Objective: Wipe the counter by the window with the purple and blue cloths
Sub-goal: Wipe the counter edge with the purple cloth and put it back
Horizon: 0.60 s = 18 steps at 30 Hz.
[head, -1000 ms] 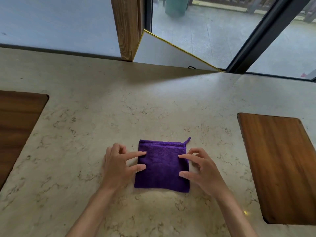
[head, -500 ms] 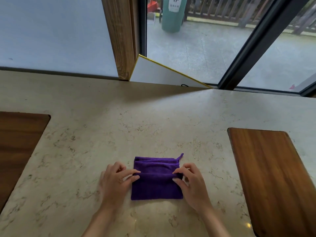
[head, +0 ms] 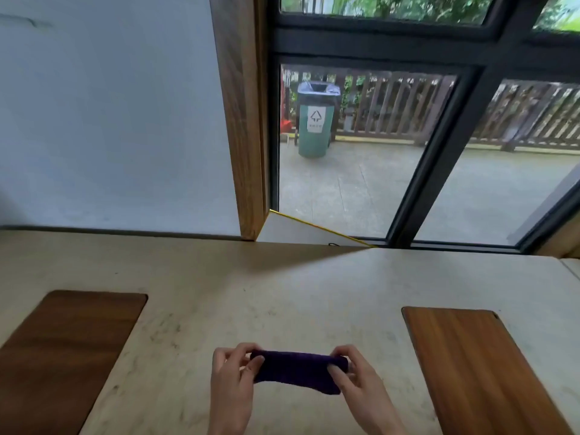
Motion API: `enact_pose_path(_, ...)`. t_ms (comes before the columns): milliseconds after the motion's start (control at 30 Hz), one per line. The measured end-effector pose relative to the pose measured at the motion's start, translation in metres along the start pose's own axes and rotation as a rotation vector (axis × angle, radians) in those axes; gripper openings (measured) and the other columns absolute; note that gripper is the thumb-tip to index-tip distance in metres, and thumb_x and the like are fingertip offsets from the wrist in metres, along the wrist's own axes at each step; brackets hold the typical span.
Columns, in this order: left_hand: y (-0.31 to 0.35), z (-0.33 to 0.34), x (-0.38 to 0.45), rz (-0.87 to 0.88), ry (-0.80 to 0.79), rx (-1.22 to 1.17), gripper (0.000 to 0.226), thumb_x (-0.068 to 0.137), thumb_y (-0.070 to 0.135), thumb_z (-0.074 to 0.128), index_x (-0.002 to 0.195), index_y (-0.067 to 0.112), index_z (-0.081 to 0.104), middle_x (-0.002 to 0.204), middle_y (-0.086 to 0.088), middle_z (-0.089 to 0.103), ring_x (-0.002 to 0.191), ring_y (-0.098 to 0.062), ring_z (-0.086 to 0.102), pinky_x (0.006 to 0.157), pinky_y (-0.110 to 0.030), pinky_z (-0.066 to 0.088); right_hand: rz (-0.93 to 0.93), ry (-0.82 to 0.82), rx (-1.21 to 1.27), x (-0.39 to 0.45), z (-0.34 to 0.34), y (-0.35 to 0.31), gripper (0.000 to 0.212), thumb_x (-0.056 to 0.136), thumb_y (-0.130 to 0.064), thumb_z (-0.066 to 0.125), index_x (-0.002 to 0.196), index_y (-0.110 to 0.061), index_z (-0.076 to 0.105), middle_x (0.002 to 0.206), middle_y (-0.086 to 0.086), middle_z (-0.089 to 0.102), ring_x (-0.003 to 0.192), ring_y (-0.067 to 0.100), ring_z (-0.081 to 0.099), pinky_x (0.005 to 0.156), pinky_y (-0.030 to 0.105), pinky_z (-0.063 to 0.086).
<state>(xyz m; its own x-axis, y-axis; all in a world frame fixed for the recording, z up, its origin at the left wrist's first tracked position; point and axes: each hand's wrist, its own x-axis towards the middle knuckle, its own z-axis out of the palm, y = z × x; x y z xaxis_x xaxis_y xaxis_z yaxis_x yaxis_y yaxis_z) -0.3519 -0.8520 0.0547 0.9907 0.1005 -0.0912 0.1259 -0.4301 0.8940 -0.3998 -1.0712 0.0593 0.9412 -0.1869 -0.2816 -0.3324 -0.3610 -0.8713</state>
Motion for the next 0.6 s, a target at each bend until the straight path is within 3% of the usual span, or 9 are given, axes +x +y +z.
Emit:
enact_pose_path(67,0.029,-0.018,-0.009,0.041,0.036,-0.042,0.037,0.089,0.005,0.069,0.066,0.034,0.069,0.089,-0.008,0.048,0.082,-0.017,0.067,0.064,-0.003,0.048,-0.067,0.044,0.12,-0.014,-0.009,-0.03,0.017,0.096,-0.004,0.063,0.094,-0.021,0.065,0.09,0.017,0.071,0.065,0.008,0.069,0.069,0.021,0.055)
enact_pose_path(167,0.077,-0.053,-0.026,0.131,0.063,-0.102,0.028,0.09,0.009,0.069,0.073,0.032,0.072,0.087,-0.01,0.047,0.071,-0.014,0.063,0.063,-0.001,0.046,-0.148,0.067,0.293,-0.038,-0.023,-0.078,0.017,0.094,0.003,0.064,0.096,-0.014,0.068,0.092,0.024,0.066,0.064,0.014,0.069,0.073,0.035,0.058)
enact_pose_path(233,0.103,-0.078,-0.036,0.188,0.087,-0.106,0.026,0.093,0.012,0.065,0.083,0.036,0.069,0.086,-0.008,0.047,0.068,-0.007,0.061,0.061,-0.006,0.047,-0.213,0.043,0.347,-0.053,-0.029,-0.11,0.017,0.094,0.004,0.064,0.096,-0.012,0.069,0.09,0.02,0.067,0.065,0.017,0.072,0.069,0.031,0.057)
enact_pose_path(333,0.131,-0.118,-0.047,0.241,0.121,-0.035,0.025,0.098,0.02,0.058,0.085,0.042,0.062,0.086,-0.007,0.05,0.072,-0.01,0.059,0.062,-0.014,0.043,-0.333,-0.009,0.349,-0.07,-0.032,-0.155,0.023,0.093,0.004,0.066,0.089,-0.018,0.072,0.089,0.015,0.07,0.067,0.015,0.073,0.063,0.026,0.056)
enact_pose_path(500,0.147,-0.189,-0.069,0.262,0.243,0.088,0.03,0.1,0.026,0.053,0.085,0.051,0.05,0.083,0.001,0.057,0.075,-0.008,0.058,0.065,-0.005,0.042,-0.438,-0.106,0.313,-0.083,-0.007,-0.211,0.031,0.091,0.002,0.069,0.087,-0.028,0.077,0.084,0.005,0.078,0.075,0.016,0.077,0.062,0.027,0.061)
enact_pose_path(600,0.137,-0.226,-0.082,0.211,0.325,0.123,0.019,0.101,0.034,0.048,0.089,0.047,0.054,0.081,0.01,0.067,0.078,-0.004,0.064,0.065,-0.009,0.047,-0.46,-0.158,0.307,-0.091,0.026,-0.235,0.032,0.091,-0.002,0.07,0.087,-0.032,0.077,0.079,0.01,0.079,0.072,0.016,0.076,0.06,0.024,0.057)
